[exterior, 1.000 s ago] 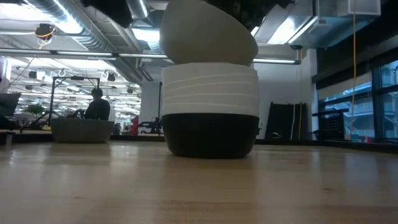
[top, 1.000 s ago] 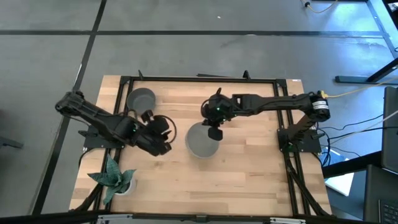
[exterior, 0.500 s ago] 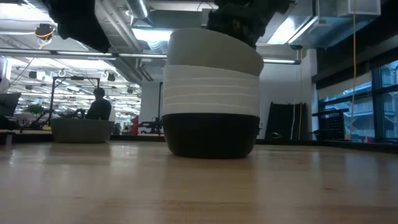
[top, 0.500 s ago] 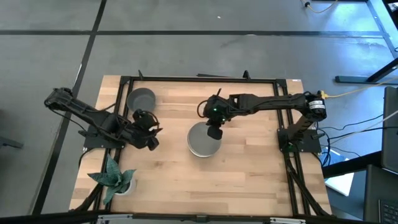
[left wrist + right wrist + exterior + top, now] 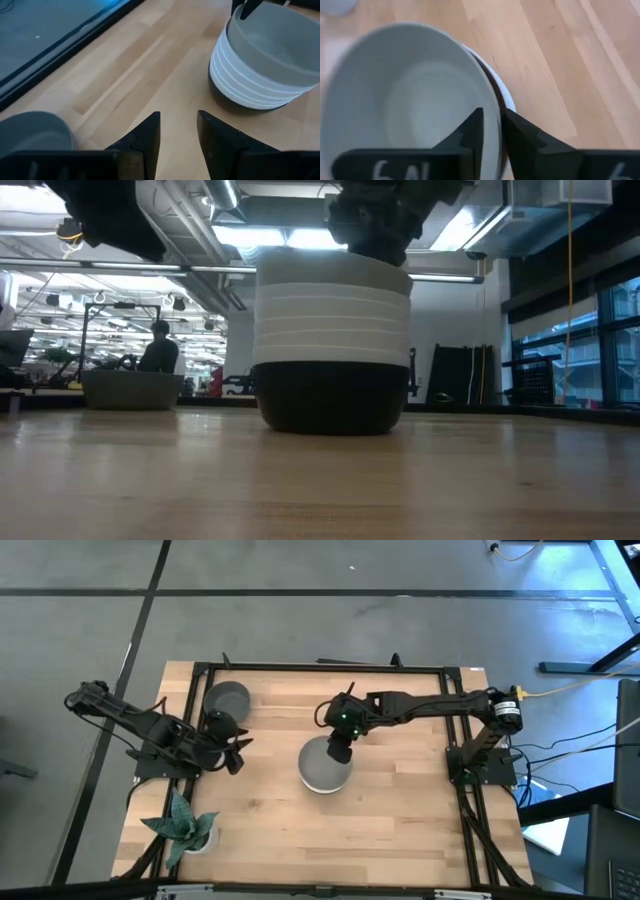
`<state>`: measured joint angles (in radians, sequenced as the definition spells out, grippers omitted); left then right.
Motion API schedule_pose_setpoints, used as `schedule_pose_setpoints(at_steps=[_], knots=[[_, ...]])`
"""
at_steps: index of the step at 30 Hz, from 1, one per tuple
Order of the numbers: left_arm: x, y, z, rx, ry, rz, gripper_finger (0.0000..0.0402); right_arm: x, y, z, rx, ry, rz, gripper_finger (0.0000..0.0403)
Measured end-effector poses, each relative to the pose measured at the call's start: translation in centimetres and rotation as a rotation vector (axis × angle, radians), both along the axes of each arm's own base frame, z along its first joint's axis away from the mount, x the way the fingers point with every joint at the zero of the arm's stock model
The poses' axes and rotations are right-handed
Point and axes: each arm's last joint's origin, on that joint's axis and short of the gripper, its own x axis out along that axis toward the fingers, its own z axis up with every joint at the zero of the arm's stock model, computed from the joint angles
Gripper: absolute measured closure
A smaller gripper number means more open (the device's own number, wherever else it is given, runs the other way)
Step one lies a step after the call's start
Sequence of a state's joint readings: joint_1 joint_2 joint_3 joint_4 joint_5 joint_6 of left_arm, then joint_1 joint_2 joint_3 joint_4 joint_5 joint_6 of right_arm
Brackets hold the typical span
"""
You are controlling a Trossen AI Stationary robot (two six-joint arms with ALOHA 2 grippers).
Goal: Nest bowls inside each other
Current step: Stack the light gray bowl on top of the white bowl, then stack the gray bowl on the top of the light gray bowl
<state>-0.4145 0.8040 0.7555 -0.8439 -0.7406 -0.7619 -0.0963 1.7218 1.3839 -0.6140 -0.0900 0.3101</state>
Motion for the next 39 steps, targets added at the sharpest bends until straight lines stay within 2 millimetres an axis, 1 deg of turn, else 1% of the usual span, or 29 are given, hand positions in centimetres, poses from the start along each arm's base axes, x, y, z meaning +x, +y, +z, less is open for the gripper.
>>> schedule_pose_setpoints(at_steps=[3, 8, 14, 17, 21, 23, 25, 28, 31, 33, 37, 39], knots=[[-0.2, 0.1, 0.1, 0.001, -0.008, -0.005, 0.0278, 0.3, 0.0, 0.8, 0.003, -0.036, 0.0, 0.031], [-0.3, 0.1, 0.3, 0.03, 0.0, -0.025, 0.0278, 0.9, 0.0, 2.9, 0.006, -0.103, -0.01, 0.0268], [-0.3, 0.2, 0.2, 0.08, 0.03, -0.061, 0.0278, 1.3, -0.2, 5.7, -0.042, -0.165, -0.024, 0.0235], [-0.3, 0.3, 0.3, 0.111, 0.02, -0.031, 0.0278, 1.1, -0.3, 7.3, -0.085, -0.163, -0.055, 0.0229], [-0.2, 0.8, 0.3, 0.127, 0.033, -0.008, 0.0278, 0.3, -0.1, 9.7, -0.172, -0.116, -0.079, 0.023], [-0.1, 1.1, 0.3, 0.113, 0.041, 0.002, 0.0278, 0.1, 0.5, 10.8, -0.24, -0.124, -0.078, 0.0232], [0.0, 1.4, 0.3, 0.108, 0.046, 0.018, 0.0278, 0.1, 1.7, 11.8, -0.299, -0.15, -0.049, 0.0235], [0.0, 1.8, 0.3, 0.121, 0.058, 0.034, 0.0278, 0.0, 3.2, 12.4, -0.343, -0.171, -0.004, 0.0238], [0.0, 2.1, 0.3, 0.117, 0.055, 0.054, 0.0278, -0.5, 4.0, 12.5, -0.357, -0.166, 0.011, 0.0237], [-0.1, 2.3, 0.4, 0.112, 0.057, 0.054, 0.0278, -1.3, 4.4, 12.7, -0.389, -0.149, -0.008, 0.0236], [-0.1, 2.5, 0.4, 0.122, 0.066, 0.055, 0.0278, -3.3, 5.1, 13.3, -0.428, -0.157, -0.078, 0.0236], [-0.2, 2.6, 0.4, 0.124, 0.067, 0.064, 0.0278, -4.5, 5.4, 13.3, -0.43, -0.176, -0.101, 0.0236]])
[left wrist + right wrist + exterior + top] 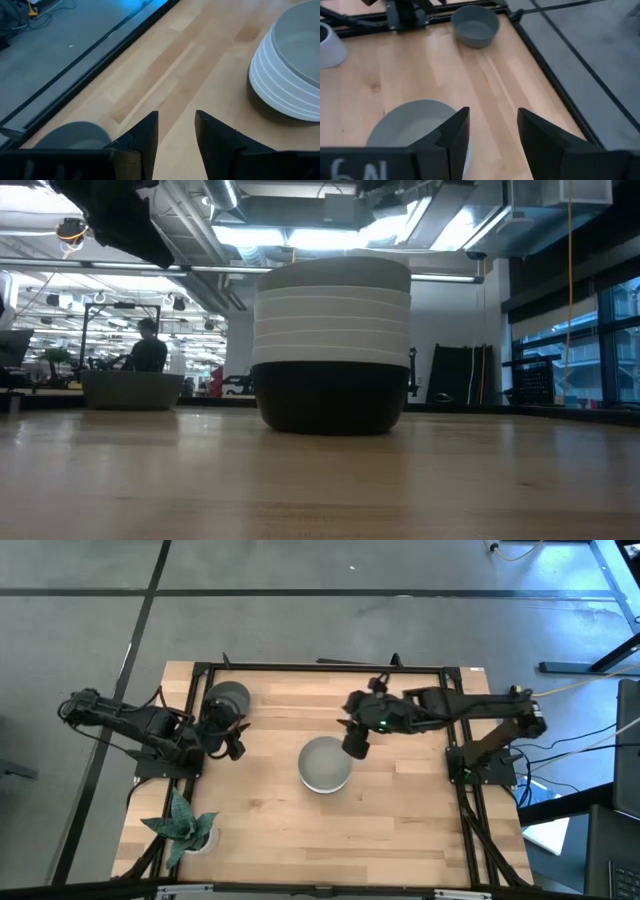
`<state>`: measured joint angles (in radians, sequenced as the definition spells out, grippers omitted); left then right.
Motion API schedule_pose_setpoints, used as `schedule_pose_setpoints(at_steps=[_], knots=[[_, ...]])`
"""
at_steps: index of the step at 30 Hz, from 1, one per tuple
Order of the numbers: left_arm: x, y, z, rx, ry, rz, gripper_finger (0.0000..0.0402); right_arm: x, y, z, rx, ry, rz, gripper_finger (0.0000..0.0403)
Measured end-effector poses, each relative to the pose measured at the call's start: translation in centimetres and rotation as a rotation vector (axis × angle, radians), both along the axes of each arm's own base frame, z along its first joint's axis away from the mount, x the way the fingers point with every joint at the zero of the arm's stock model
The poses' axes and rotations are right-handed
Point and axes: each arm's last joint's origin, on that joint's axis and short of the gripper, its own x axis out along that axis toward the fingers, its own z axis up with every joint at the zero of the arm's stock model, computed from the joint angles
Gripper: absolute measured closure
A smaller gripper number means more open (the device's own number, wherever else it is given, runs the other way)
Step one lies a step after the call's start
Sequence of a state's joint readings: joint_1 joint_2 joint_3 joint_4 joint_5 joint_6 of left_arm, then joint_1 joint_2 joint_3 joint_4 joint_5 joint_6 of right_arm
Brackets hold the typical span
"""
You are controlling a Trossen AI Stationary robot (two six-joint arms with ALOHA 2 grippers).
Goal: Nest bowls inside each other
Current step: Stack the gray bowl on the top of the light gray bowl
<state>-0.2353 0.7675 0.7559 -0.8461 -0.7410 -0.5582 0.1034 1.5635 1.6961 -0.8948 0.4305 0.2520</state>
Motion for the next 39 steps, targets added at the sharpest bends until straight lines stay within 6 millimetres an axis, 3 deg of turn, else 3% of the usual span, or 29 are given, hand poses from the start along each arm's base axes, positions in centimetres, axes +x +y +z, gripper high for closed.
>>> schedule_pose_setpoints(at_steps=[4, 10, 19, 25, 39], knots=[[0.0, 0.3, 0.0, 0.024, 0.019, 0.004, 0.0278, -2.8, 0.2, -1.2, 0.012, -0.024, -0.051, 0.0235], [0.2, 1.0, 0.2, 0.023, -0.001, 0.049, 0.0278, -7.2, 0.2, -4.6, 0.063, -0.103, -0.088, 0.0235], [0.4, 2.3, 0.4, 0.018, -0.031, 0.144, 0.0278, -12.2, -0.4, -9.3, 0.127, -0.385, -0.09, 0.0235], [0.8, 3.6, 0.0, -0.05, -0.006, 0.186, 0.0278, -13.6, -0.8, -11.1, 0.142, -0.471, -0.098, 0.0235], [2.2, 8.6, -2.6, -0.219, 0.165, 0.346, 0.0278, -13.8, -2.0, -11.3, 0.095, -0.463, -0.126, 0.0235]])
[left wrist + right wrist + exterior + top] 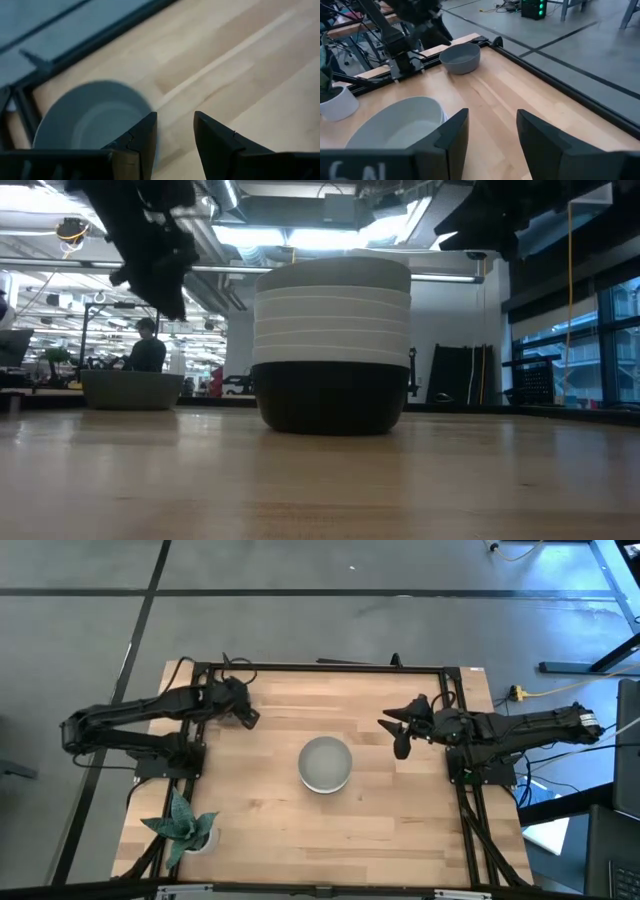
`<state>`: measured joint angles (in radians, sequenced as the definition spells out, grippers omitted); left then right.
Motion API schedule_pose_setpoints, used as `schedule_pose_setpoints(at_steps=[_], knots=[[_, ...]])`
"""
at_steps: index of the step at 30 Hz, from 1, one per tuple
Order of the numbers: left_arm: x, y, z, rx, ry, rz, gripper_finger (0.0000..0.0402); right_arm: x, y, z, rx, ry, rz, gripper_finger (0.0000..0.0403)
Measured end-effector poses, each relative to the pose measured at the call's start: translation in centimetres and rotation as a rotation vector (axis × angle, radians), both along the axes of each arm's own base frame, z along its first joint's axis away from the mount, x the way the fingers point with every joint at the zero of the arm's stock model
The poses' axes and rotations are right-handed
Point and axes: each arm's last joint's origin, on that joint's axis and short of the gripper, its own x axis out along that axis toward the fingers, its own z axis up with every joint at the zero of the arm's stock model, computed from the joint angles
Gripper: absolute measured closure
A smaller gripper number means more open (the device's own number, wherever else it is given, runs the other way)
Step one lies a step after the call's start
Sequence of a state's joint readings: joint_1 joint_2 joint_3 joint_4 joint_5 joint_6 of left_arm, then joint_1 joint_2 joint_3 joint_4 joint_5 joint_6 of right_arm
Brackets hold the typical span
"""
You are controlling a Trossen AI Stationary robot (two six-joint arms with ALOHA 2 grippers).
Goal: Nest bowls inside each other
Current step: Stack the gray bowl on the top of the light gray bowl
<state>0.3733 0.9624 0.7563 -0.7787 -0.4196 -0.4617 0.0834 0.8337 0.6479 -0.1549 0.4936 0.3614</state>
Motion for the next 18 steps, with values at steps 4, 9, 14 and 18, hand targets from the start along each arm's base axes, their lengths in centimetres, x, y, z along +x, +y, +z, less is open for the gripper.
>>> schedule_pose_setpoints(at_steps=[4, 9, 14, 18], knots=[[0.0, 1.5, -1.0, -0.038, 0.062, 0.072, 0.0278, 0.0, -0.1, 0.0, 0.015, 0.0, 0.027, 0.0235], [0.1, 2.9, -2.0, -0.093, 0.102, 0.124, 0.0278, 0.1, -0.1, 0.0, 0.022, -0.002, 0.026, 0.0235], [0.4, 3.9, -3.2, -0.173, 0.135, 0.14, 0.0278, 0.1, -0.1, 0.0, 0.039, -0.008, 0.022, 0.0235], [1.0, 4.4, -4.3, -0.259, 0.127, 0.159, 0.0278, 0.1, -0.1, 0.0, 0.04, -0.008, 0.024, 0.0235]])
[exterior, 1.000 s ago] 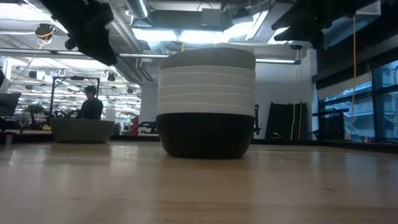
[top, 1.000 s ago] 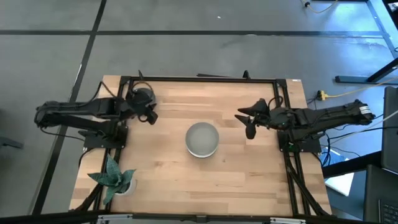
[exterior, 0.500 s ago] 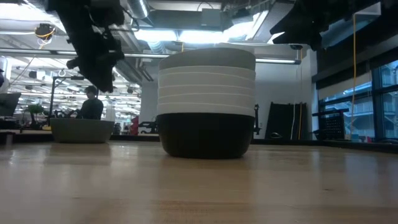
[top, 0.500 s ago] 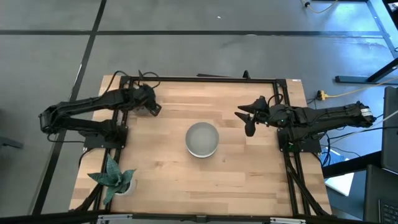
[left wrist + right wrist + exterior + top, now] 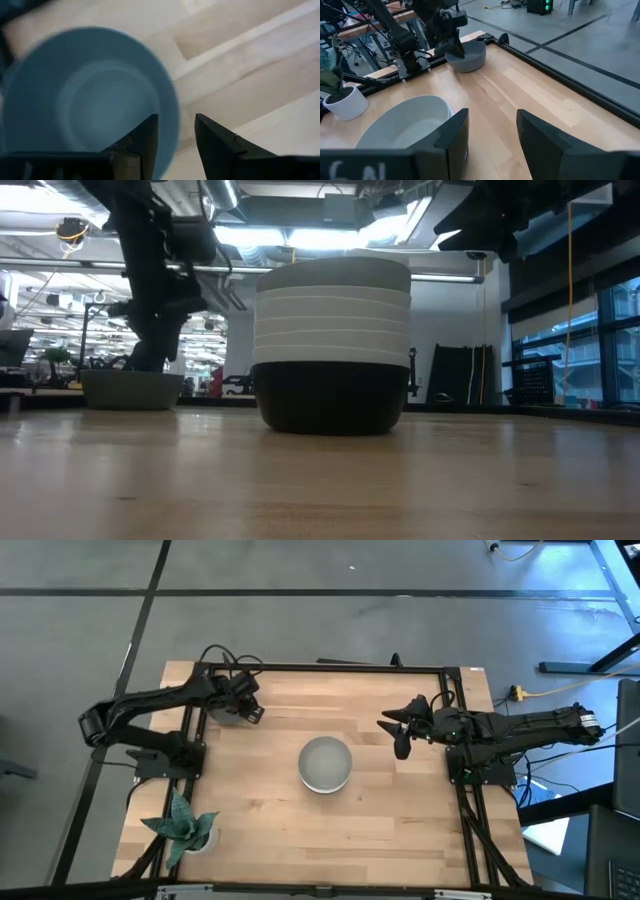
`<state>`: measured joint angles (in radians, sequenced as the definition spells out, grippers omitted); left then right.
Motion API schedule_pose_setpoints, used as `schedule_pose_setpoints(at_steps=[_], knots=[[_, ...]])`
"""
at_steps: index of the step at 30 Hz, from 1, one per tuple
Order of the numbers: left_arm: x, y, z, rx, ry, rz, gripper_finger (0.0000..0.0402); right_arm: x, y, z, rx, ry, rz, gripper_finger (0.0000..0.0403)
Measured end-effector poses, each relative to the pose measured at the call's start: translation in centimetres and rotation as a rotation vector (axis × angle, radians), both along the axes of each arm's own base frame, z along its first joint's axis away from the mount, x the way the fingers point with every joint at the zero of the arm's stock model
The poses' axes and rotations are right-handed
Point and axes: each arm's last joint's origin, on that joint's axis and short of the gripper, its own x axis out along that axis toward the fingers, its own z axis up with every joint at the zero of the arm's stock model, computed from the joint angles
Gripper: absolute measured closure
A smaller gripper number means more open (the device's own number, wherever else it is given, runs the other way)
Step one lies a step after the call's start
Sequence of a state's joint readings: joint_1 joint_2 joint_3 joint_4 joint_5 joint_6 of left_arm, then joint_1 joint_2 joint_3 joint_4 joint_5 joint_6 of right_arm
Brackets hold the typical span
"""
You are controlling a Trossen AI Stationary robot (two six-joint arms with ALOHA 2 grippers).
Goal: Nest bowls inside each other
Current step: Stack the gray bowl on the top of the light gray bowl
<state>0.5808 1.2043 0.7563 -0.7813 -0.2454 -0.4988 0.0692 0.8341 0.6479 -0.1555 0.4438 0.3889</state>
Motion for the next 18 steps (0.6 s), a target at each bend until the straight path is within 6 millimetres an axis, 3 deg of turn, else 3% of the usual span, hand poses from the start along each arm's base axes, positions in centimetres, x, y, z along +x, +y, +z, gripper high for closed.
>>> schedule_pose_setpoints(at_steps=[8, 18], knots=[[1.5, 0.7, -1.8, -0.038, 0.018, -0.023, 0.0278, 0.0, 0.0, 0.0, 0.012, -0.005, -0.003, 0.0235], [1.8, 1.1, -3.1, -0.03, 0.121, -0.057, 0.0278, 0.0, 0.1, 0.0, 0.025, -0.006, 0.013, 0.0235]])
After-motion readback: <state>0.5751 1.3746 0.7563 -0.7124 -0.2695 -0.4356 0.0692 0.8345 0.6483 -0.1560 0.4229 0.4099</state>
